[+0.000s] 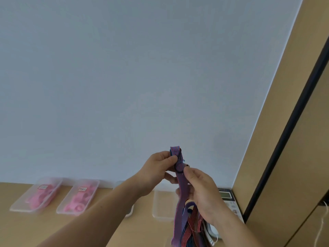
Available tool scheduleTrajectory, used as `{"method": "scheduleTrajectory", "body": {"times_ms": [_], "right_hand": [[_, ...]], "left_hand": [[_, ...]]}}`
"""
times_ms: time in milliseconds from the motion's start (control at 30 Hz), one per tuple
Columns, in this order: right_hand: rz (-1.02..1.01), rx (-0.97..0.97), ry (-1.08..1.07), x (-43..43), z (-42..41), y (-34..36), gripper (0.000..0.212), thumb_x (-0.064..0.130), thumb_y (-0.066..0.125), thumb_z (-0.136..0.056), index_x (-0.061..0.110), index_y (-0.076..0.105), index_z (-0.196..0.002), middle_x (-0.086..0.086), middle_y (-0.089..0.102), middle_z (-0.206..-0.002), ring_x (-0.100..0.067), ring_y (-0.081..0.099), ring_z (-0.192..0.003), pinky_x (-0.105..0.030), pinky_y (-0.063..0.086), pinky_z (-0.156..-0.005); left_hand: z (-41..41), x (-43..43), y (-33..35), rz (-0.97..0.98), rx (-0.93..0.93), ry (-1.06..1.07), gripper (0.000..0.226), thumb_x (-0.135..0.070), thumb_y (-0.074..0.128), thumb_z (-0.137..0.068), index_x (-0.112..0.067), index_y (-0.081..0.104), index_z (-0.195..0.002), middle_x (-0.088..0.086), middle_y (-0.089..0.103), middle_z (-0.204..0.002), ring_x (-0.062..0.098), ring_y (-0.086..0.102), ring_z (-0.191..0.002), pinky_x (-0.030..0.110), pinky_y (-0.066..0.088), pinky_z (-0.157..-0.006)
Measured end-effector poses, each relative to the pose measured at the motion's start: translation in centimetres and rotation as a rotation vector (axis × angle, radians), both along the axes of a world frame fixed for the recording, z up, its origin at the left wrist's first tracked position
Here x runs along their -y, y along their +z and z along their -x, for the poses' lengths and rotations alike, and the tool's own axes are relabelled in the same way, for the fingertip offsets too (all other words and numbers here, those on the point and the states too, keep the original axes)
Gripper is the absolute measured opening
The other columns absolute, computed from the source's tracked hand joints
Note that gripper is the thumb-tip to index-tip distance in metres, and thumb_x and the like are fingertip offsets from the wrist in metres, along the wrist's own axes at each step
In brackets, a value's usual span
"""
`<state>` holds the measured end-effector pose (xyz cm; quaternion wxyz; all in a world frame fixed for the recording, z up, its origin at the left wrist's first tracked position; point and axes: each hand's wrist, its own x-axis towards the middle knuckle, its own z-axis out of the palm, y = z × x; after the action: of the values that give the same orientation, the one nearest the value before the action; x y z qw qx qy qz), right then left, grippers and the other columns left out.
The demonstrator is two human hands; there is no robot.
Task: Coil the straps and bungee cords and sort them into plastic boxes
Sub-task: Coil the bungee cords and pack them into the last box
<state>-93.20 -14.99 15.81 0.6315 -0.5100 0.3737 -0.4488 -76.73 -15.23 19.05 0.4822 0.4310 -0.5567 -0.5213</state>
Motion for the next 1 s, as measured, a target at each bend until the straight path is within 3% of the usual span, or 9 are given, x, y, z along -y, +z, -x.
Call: {"method": "scheduleTrajectory", "body": {"times_ms": [100, 167, 333, 533, 700, 900, 1000], "right_hand": [[0.047, -0.083, -0.067, -0.1, 0.1, 0.0, 0.037, 0.049, 0.068, -0.075, 0.012, 0.072, -0.075, -0.016, 0.072, -0.076, -0.02, 0.053, -0.049, -0.029, 0.044, -0.05], [0.099, -0.129, -0.079, -0.3, 0.0, 0.2, 0.03, 0.042, 0.068, -0.081, 0.017, 0.069, -0.066, -0.012, 0.071, -0.071, -0.018, 0.05, -0.047, -0.027, 0.041, -0.05], [0.209, -0.162, -0.175, -0.6, -0.7, 0.1, 0.029, 0.023, 0.067, -0.091, 0.018, 0.069, -0.063, -0.009, 0.068, -0.061, -0.013, 0.051, -0.043, -0.019, 0.039, -0.042], [0.204, -0.239, -0.312, -0.9, -2.0, -1.0, 0.041, 0.032, 0.064, -0.093, 0.006, 0.061, -0.061, -0.005, 0.06, -0.051, -0.017, 0.045, -0.04, -0.025, 0.037, -0.044], [0.161, -0.211, -0.317, -1.3, -2.9, -1.7, 0.044, 0.035, 0.054, -0.099, 0.007, 0.059, -0.064, -0.005, 0.062, -0.053, -0.016, 0.046, -0.039, -0.023, 0.035, -0.041], [0.115, -0.225, -0.322, -0.9, -2.5, -1.3, 0.046, 0.035, 0.053, -0.099, 0.006, 0.061, -0.064, -0.005, 0.062, -0.053, -0.017, 0.046, -0.04, -0.027, 0.038, -0.045], [0.071, -0.184, -0.321, -0.6, -2.2, -0.6, 0.046, 0.033, 0.051, -0.1, 0.003, 0.062, -0.068, -0.006, 0.061, -0.053, -0.016, 0.043, -0.039, -0.024, 0.035, -0.041]], "left_hand": [[-0.6, 0.0, 0.2, 0.044, 0.15, 0.049, 0.024, -0.011, 0.046, -0.101, 0.0, 0.067, -0.1, 0.013, 0.074, -0.098, 0.014, 0.059, -0.075, 0.024, 0.041, -0.059], [-0.9, -0.1, 0.3, 0.014, 0.118, 0.029, 0.021, -0.01, 0.047, -0.1, -0.003, 0.066, -0.096, 0.012, 0.071, -0.091, 0.014, 0.054, -0.066, 0.024, 0.039, -0.054], [-0.9, -0.5, 0.1, 0.027, 0.141, -0.011, 0.015, -0.014, 0.057, -0.091, -0.003, 0.066, -0.094, 0.007, 0.073, -0.088, 0.015, 0.055, -0.062, 0.023, 0.041, -0.05], [-0.5, -0.5, -0.9, 0.024, 0.091, 0.075, 0.014, -0.01, 0.054, -0.097, -0.002, 0.065, -0.101, 0.007, 0.077, -0.099, 0.016, 0.06, -0.059, 0.023, 0.039, -0.05], [-0.2, -0.3, -1.4, 0.078, 0.122, 0.185, 0.014, -0.011, 0.055, -0.096, -0.006, 0.068, -0.097, 0.015, 0.074, -0.083, 0.017, 0.059, -0.057, 0.024, 0.037, -0.051], [0.0, -0.7, -1.9, 0.351, 0.399, 0.239, 0.014, -0.014, 0.058, -0.098, -0.014, 0.071, -0.096, -0.006, 0.071, -0.073, 0.008, 0.063, -0.062, 0.015, 0.047, -0.064], [-0.3, -0.7, -2.3, 0.567, 0.71, 0.208, 0.021, -0.019, 0.052, -0.102, -0.024, 0.068, -0.115, -0.006, 0.067, -0.074, 0.019, 0.062, -0.066, 0.029, 0.053, -0.068]]}}
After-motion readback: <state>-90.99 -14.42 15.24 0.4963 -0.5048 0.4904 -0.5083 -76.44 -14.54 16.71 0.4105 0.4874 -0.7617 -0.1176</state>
